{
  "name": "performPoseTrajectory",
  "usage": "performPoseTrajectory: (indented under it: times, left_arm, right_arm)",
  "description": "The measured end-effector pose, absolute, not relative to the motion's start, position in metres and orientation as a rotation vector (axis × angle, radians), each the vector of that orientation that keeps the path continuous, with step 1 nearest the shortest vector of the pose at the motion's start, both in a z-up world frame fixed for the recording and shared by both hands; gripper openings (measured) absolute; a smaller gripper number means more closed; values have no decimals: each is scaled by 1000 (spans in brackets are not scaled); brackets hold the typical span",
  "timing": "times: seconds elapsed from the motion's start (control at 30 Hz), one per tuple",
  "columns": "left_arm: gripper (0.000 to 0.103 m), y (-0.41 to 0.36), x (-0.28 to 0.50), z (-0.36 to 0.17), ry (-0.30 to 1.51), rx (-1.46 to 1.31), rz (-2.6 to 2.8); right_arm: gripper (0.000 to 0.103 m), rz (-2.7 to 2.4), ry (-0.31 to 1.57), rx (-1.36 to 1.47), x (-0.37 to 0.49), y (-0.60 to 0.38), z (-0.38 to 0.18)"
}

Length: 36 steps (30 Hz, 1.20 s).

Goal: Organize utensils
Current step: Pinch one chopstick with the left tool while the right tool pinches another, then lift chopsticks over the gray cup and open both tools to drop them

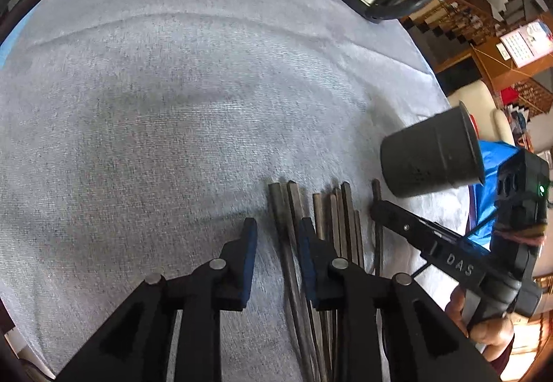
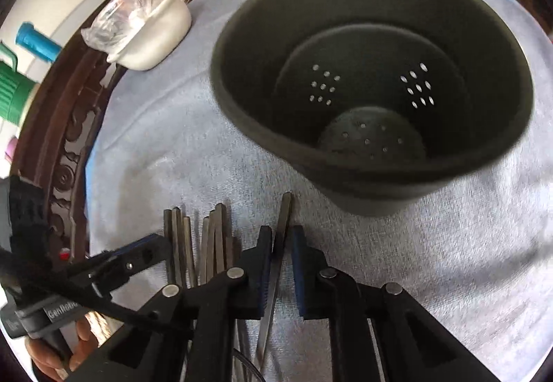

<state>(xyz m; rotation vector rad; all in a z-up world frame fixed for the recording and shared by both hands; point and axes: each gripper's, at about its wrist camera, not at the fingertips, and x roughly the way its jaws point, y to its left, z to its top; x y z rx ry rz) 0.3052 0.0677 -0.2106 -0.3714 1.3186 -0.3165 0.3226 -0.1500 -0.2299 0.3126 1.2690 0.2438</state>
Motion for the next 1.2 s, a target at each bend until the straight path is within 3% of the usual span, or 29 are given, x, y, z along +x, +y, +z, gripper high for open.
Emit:
performPoseTrajectory:
  times: [0.07,0.27,0.63,0.8,1.2]
  left_arm:
    - [24,67,306,-211,1312,-375,-314]
    - [11,69,309,-215,1313,-397,-316]
    - [11,58,317,-214,1298,-350,-257]
    - [10,56,312,-212,1267,-329,-231]
    - [7,54,251,-94,962,-232,-255]
  right_arm:
    - [10,247,1260,291,322,-149,-230]
    - [7,279,1236,360,315,-160,-230]
    - [10,252,1276,316,322,-148,-230]
    - [6,279,1236,315,321,-141,-228]
    - [6,428,942,414,268,-173,-147]
